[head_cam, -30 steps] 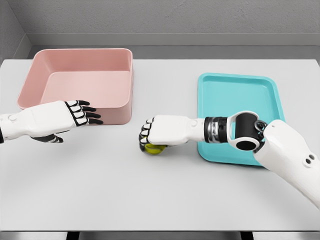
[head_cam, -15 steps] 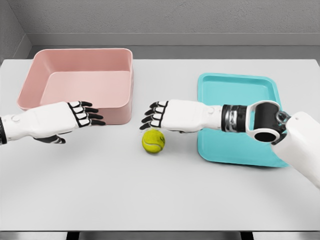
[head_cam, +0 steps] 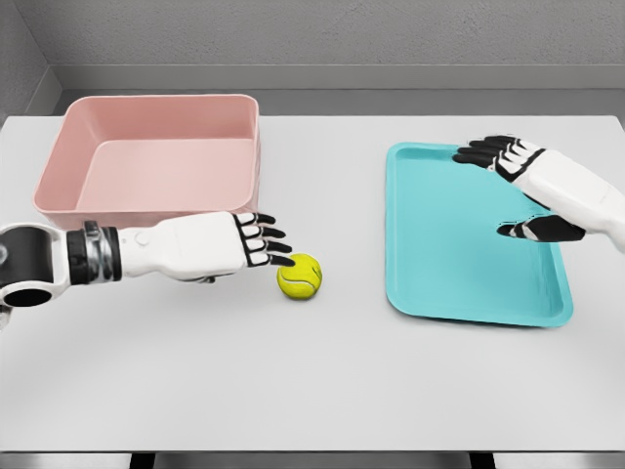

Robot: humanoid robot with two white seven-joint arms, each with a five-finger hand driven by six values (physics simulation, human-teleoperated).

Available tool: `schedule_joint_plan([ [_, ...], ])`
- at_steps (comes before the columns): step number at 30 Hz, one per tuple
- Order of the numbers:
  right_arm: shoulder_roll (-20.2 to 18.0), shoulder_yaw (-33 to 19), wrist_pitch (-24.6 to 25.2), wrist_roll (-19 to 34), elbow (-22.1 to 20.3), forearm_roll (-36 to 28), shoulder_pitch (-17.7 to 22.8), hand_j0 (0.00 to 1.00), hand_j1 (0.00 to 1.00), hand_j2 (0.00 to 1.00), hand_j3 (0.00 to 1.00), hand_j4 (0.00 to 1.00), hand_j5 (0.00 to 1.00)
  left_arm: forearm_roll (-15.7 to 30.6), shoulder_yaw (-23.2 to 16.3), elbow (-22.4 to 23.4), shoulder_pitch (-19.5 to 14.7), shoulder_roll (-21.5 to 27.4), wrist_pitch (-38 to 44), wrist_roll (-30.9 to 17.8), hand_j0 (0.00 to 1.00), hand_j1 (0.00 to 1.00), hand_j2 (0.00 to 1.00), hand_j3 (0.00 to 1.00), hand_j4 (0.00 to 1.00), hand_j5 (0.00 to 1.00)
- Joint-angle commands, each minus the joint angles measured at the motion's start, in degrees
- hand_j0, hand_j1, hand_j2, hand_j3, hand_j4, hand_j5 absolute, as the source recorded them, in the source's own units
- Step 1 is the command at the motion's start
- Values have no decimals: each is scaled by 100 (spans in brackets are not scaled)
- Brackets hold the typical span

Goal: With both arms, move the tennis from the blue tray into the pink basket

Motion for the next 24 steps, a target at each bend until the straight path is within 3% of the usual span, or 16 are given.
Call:
schedule_joint_plan([
  [1, 274, -604, 18, -27, -8, -303, 44, 100, 100, 100, 100, 100, 100, -3, -276, 46, 0, -224, 6, -16, 100, 100, 100, 100, 100, 100],
  [3, 881, -1157, 18, -18, 1, -320, 466, 100, 100, 100, 100, 100, 100, 6, -425, 55, -132, -268, 6, -16, 100, 100, 100, 100, 100, 100],
  [8, 1267, -1280, 18, 52, 53, -435, 747, 100, 100, 100, 100, 100, 100, 67, -513, 160, -264, -505, 6, -16, 100, 100, 100, 100, 100, 100],
  [11, 1356, -1333, 18, 43, 36, -434, 765, 100, 100, 100, 100, 100, 100, 752, -557, 362, -334, -540, 6, -183, 100, 100, 100, 100, 100, 100],
  [15, 1356, -1307, 18, 43, 18, -417, 774, 100, 100, 100, 100, 100, 100, 1025, -636, 450, -378, -549, 6, -200, 100, 100, 100, 100, 100, 100],
  [24, 1356, -1307, 18, 43, 18, -399, 756, 100, 100, 100, 100, 100, 100, 1025, -812, 1109, -633, -998, 6, -209, 100, 100, 100, 100, 100, 100],
])
